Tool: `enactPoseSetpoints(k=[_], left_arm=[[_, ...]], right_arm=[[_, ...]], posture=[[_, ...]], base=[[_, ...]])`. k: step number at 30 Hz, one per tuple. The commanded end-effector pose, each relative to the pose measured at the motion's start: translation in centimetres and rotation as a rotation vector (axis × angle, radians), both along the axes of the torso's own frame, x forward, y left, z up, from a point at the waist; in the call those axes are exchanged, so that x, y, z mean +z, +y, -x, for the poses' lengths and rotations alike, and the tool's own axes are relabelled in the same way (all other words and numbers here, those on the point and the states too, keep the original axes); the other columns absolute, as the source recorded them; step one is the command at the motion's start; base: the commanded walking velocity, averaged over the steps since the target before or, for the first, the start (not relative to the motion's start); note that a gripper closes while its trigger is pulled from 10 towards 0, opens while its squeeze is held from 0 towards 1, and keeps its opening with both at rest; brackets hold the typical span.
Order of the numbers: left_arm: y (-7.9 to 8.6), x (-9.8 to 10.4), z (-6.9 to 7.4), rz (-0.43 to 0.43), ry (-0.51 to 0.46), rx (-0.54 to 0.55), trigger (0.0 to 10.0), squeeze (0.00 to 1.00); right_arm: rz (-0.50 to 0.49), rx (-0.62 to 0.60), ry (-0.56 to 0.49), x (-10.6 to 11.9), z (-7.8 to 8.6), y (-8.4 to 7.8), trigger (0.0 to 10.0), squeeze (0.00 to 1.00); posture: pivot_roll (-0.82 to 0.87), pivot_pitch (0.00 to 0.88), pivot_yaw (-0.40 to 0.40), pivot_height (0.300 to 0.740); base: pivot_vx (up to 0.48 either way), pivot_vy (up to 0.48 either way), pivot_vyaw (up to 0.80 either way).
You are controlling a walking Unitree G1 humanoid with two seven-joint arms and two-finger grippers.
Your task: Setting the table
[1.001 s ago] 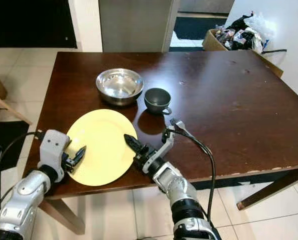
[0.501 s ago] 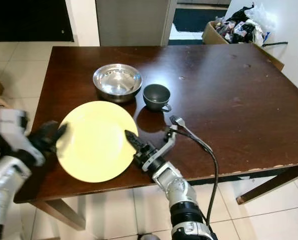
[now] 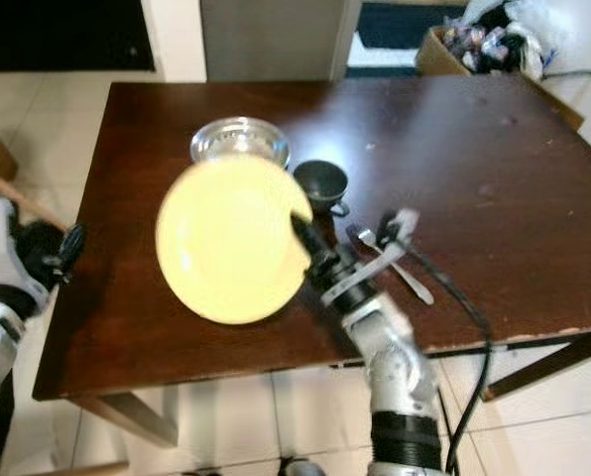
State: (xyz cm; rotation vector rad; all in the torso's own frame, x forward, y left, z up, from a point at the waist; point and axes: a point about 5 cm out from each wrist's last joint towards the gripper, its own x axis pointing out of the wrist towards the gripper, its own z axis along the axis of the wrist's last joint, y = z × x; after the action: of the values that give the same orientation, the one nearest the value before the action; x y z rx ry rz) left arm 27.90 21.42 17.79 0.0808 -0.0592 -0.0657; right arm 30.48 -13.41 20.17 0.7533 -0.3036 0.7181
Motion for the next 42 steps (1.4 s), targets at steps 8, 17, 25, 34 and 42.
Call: enactPoseSetpoints(k=[8, 17, 25, 34, 42], left_arm=[[-1.0, 0.0, -0.3, -0.016, 0.008, 0.023, 10.0, 0.00], [-1.0, 0.8, -0.2, -0.051, -0.020, 0.067, 10.0, 0.00], [-2.3, 0.2, 0.5, -0.065, -0.019, 0.041, 10.0, 0.00], [-3.3, 0.5, 1.0, -0.061, -0.022, -0.016, 10.0, 0.00], [-3.6, 1.1, 1.1, -0.066, -0.037, -0.055, 10.0, 0.00]], right_arm=[[-0.259, -0.034, 0.067, 2.0, 0.3, 0.8, 10.0, 0.00], [-0.397, -0.050, 0.178, 0.9, 0.1, 0.7, 10.0, 0.00], [-0.198, -0.088, 0.187, 0.1, 0.2, 1.0, 10.0, 0.00], [-0.162, -0.047, 0.168, 0.3, 0.6, 1.9, 10.0, 0.00], [-0.199, -0.024, 0.143, 0.8, 0.8, 2.0, 10.0, 0.00]], posture=[[-0.05, 0.063, 0.037, 0.740], [-0.04, 0.053, 0.039, 0.740], [-0.04, 0.057, 0.031, 0.740], [-0.04, 0.062, 0.027, 0.740], [-0.03, 0.068, 0.032, 0.740]], base=[[0.000, 0.000, 0.00], [0.000, 0.000, 0.00], [0.000, 0.000, 0.00], [0.000, 0.000, 0.00], [0.000, 0.000, 0.00]])
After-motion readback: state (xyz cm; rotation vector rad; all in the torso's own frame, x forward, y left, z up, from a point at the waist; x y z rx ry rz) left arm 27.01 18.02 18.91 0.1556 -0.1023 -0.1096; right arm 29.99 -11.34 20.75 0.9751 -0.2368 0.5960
